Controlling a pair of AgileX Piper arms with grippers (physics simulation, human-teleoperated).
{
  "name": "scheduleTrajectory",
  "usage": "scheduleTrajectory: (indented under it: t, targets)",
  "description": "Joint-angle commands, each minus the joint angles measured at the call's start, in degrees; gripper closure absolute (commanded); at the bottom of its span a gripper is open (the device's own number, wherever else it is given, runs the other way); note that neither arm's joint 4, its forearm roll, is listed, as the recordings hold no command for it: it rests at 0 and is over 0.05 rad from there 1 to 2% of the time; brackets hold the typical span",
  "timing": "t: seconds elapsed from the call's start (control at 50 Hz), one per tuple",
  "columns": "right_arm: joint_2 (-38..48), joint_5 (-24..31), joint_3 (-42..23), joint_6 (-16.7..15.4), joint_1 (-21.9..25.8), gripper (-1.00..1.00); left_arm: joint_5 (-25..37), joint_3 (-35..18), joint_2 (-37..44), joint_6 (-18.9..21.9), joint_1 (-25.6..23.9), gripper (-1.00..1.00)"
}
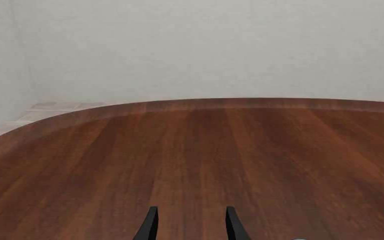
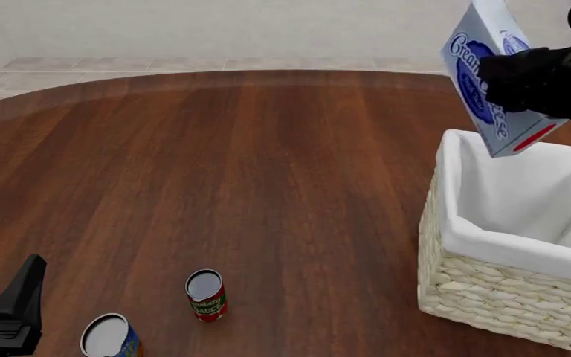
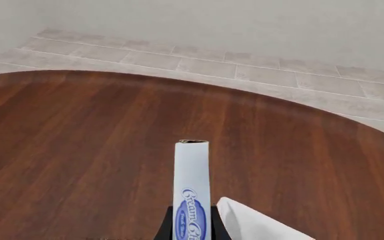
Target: Pick up the cream cheese box, and put it in the basket.
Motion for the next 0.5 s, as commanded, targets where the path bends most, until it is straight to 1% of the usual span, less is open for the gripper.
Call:
scheduleTrajectory:
  t: [0.02,0.14,0.5]
  targets:
    - [-1.51,-0.29,1.33,1.0,-1.35,1.0,0.0,0.0,0.0,0.0,0.0,-1.0]
    - [-2.28,-0.51,2.59,1.2,-2.15,1.0,0.0,0.0,0.0,0.0,0.0,-1.0]
    - [-2.92,-0.36,3.21,1.2,-3.71,1.0,0.0,0.0,0.0,0.0,0.0,-1.0]
